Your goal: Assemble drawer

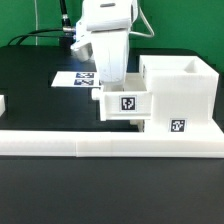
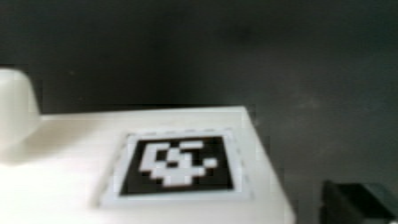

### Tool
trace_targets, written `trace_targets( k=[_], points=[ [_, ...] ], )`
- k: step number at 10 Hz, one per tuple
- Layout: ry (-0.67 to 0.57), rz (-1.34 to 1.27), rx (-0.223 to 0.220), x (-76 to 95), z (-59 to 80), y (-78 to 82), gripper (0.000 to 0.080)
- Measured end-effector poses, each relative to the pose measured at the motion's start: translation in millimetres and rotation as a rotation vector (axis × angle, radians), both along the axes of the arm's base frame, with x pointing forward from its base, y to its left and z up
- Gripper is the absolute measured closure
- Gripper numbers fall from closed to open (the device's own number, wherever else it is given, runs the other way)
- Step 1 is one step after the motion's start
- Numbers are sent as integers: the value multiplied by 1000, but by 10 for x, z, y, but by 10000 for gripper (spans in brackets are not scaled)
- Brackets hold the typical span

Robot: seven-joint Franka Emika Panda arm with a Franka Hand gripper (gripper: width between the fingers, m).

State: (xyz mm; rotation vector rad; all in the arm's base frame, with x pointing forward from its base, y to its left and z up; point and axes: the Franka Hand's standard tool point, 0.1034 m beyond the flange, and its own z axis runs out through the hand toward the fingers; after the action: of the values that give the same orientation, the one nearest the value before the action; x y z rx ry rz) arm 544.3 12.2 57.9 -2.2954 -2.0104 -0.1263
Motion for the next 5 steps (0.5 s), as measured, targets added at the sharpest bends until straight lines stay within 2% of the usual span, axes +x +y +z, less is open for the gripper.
trace_targets(
  k=[1, 3, 5],
  points=[
    [2, 2, -5, 10, 62, -13, 161],
    [6, 5, -28, 26, 305, -85, 151],
    [40, 24, -51, 19, 544, -270, 150]
  ],
)
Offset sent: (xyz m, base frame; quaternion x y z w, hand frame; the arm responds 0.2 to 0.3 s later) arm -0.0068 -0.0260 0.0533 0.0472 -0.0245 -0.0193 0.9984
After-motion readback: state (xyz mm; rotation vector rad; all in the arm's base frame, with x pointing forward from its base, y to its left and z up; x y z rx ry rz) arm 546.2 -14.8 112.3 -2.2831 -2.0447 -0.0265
